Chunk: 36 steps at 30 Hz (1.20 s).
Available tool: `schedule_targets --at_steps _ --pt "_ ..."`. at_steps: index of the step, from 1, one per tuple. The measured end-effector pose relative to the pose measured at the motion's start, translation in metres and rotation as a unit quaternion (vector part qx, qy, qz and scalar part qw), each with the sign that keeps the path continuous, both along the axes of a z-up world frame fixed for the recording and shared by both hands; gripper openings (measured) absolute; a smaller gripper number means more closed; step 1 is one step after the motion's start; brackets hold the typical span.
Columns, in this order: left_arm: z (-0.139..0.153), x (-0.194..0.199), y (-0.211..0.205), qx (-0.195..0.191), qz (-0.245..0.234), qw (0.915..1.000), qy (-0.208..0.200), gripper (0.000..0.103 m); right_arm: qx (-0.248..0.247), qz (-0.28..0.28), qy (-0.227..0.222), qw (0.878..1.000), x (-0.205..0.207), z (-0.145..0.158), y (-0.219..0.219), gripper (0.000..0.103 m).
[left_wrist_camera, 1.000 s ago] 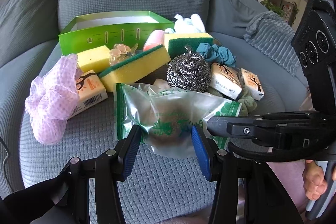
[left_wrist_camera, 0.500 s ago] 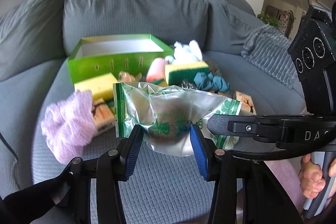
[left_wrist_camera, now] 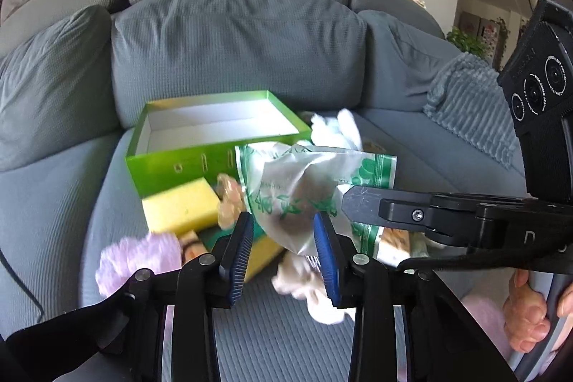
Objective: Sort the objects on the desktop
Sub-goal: 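Lift the plastic bag with the right gripper and carry it over the green box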
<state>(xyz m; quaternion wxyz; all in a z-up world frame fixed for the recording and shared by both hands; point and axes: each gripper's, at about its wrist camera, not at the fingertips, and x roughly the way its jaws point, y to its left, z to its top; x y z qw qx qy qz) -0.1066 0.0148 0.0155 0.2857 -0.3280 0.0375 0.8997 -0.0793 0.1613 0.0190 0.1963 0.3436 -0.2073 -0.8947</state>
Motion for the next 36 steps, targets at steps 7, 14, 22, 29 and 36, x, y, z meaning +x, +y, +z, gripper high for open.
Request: schedule_targets --at_steps 7,14,22,29,36 --pt "0.014 -0.041 0.007 -0.013 0.006 0.9996 0.025 0.036 0.005 0.000 0.029 1.000 -0.043 0.017 0.010 0.000" --pt "0.028 -0.095 0.010 -0.006 0.017 0.9992 0.036 0.036 0.015 -0.002 0.064 0.998 -0.096 0.038 0.014 0.000" --pt "0.023 -0.157 0.016 -0.011 0.014 0.9996 0.021 0.036 0.027 -0.007 0.077 0.997 -0.159 0.044 0.020 0.000" --pt "-0.004 -0.199 0.023 -0.021 0.021 0.9990 -0.033 0.036 0.026 -0.022 0.034 0.999 -0.206 0.018 0.032 0.001" --pt "-0.034 -0.221 0.037 -0.050 0.038 0.9926 -0.104 0.037 0.006 -0.059 -0.044 0.997 -0.234 -0.016 0.049 0.038"
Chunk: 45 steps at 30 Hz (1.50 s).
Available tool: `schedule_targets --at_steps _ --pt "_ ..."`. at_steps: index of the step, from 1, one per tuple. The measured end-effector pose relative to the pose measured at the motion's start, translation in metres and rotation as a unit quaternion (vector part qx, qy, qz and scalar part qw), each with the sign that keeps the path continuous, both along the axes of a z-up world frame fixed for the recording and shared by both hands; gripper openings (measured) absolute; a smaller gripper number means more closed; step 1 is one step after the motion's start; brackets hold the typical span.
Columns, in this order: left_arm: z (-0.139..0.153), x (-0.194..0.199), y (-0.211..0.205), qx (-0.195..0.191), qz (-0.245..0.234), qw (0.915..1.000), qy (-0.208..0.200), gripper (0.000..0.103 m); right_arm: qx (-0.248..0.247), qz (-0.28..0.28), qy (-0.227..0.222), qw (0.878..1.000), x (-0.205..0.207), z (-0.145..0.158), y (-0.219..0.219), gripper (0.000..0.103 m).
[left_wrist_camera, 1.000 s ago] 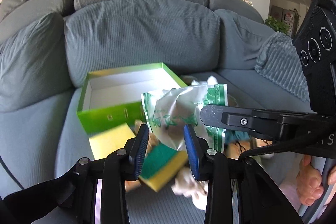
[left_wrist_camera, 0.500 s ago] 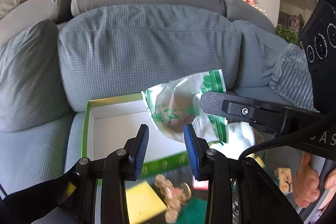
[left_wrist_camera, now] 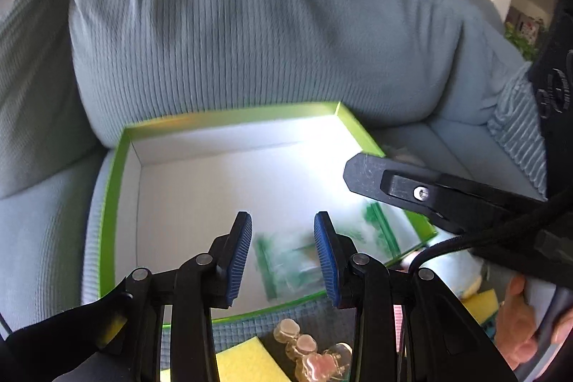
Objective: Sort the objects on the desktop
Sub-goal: 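Lift the plastic bag with the right gripper and carry it over the green box, then open the right gripper to drop the bag into the green box, then withdraw the right gripper from the box back toward the pile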
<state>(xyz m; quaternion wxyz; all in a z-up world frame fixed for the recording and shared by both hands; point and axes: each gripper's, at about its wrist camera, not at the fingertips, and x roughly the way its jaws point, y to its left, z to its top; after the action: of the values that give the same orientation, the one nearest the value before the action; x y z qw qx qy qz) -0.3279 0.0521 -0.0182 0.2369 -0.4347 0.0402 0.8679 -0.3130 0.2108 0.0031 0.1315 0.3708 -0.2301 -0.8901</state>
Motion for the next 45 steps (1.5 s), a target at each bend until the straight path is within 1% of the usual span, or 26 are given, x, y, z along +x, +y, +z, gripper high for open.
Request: schedule_targets --at_steps 1,2,3,5,12,15,18,20,21,24,28,36,45 --pt "-0.001 -0.001 0.000 -0.001 0.004 1.0000 -0.006 0.045 0.003 -0.011 -0.005 1.000 -0.001 -0.002 0.002 0.062" --pt "-0.003 -0.002 0.001 -0.008 0.010 0.9999 -0.007 0.055 0.008 -0.027 -0.013 1.000 0.000 -0.003 0.004 0.071" --pt "-0.003 -0.001 0.002 -0.020 0.017 0.9996 0.001 0.058 0.009 -0.034 -0.016 0.999 0.000 -0.005 0.006 0.075" --pt "-0.005 0.001 0.004 -0.035 0.023 0.9991 0.008 0.070 0.010 -0.039 -0.025 0.999 0.001 -0.008 0.009 0.075" --pt "-0.004 0.009 0.005 -0.062 0.052 0.9967 0.009 0.071 0.020 -0.047 -0.049 0.997 0.001 -0.012 0.010 0.075" --pt "-0.004 0.011 0.002 -0.069 0.064 0.9954 0.013 0.071 0.018 -0.051 -0.055 0.997 0.004 -0.013 0.011 0.084" --pt "-0.003 0.014 0.002 -0.076 0.074 0.9942 0.017 0.071 0.026 -0.053 -0.058 0.997 0.007 -0.009 0.010 0.084" --pt "-0.001 0.015 0.001 -0.080 0.079 0.9935 0.019 0.071 0.032 -0.057 -0.063 0.996 0.006 -0.007 0.006 0.089" --pt "0.000 0.015 0.002 -0.080 0.080 0.9933 0.020 0.071 0.036 -0.059 -0.065 0.996 0.008 -0.006 0.006 0.095" --pt "0.004 0.020 0.002 -0.087 0.090 0.9917 0.030 0.071 0.047 -0.062 -0.059 0.995 0.014 -0.001 0.006 0.096" --pt "0.007 0.027 0.004 -0.097 0.097 0.9898 0.037 0.071 0.049 -0.070 -0.071 0.994 0.020 0.004 0.008 0.097" --pt "0.019 0.046 0.004 -0.092 0.091 0.9905 0.046 0.071 0.055 -0.077 -0.061 0.994 0.043 0.019 0.008 0.097" --pt "0.045 0.085 -0.001 -0.073 0.082 0.9916 0.069 0.071 0.049 -0.070 -0.037 0.996 0.084 0.045 0.006 0.097"
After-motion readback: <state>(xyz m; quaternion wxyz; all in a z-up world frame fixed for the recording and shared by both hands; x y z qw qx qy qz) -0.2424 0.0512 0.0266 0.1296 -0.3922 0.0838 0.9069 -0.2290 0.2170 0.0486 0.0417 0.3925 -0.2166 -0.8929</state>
